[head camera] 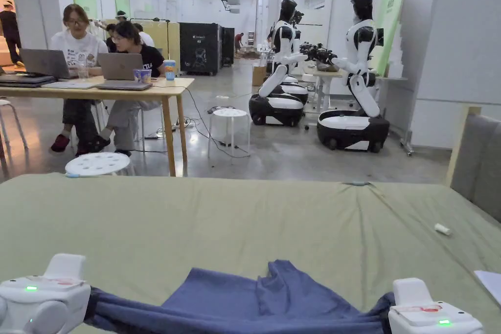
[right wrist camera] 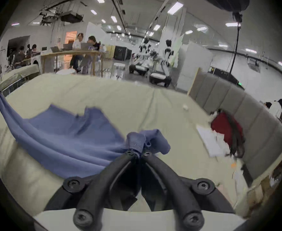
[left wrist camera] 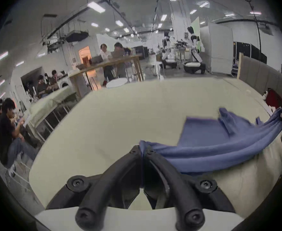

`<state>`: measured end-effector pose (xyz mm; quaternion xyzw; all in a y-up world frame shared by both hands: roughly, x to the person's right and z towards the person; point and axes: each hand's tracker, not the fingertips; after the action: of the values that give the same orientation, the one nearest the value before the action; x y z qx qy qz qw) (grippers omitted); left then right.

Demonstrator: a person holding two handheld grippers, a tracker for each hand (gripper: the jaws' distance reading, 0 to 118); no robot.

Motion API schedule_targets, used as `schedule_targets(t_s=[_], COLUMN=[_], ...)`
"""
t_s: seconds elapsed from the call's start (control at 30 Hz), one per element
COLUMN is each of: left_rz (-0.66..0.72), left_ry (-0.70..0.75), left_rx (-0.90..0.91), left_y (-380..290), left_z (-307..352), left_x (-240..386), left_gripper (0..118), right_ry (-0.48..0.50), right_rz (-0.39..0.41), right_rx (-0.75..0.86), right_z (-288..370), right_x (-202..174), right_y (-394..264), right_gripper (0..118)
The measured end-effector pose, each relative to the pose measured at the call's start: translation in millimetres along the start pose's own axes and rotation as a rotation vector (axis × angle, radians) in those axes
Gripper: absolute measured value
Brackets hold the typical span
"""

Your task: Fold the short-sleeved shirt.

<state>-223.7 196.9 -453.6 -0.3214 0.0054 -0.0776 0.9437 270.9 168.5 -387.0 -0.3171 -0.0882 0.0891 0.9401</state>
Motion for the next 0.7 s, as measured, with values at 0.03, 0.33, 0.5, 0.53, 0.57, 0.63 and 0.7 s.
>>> schedule_targets(t_s=[0.03, 0.33, 0.5, 0.53, 0.57, 0.63, 0.7], left_rz=[-0.008, 0.059, 0.063, 0.072, 0.090, 0.120, 0.109], left_ry=[-0.015, -0.073, -0.147, -0.163, -0.200, -0.223, -0.193], left_rx=[-0.040, -0.011, 0.184, 0.219, 0.257, 0.291, 0.275], left_y=[-21, -70, -47, -46, -46, -51, -52], left_z=[1, 31, 90, 98, 104, 113, 112], left_x=[0, -11, 19, 27, 32, 43, 52], left_gripper=[0, 76, 96, 95, 92, 72, 11], right_ry=[0.005, 0.059, 0.188, 0.209, 0.226, 0.213, 0.193], right_rz=[0.005, -0.021, -0.153, -0.165, -0.179, -0.192, -0.166], right_rx=[-0.029, -0.008, 0.228, 0.273, 0.306, 0.338, 0.335], right_z=[-2, 30, 95, 105, 110, 120, 118], right_x=[-5, -21, -48, -56, -64, -80, -96], right_y=[-18, -38, -1, 3, 3, 4, 3], right_gripper=[2, 82, 118, 118, 117, 90, 5])
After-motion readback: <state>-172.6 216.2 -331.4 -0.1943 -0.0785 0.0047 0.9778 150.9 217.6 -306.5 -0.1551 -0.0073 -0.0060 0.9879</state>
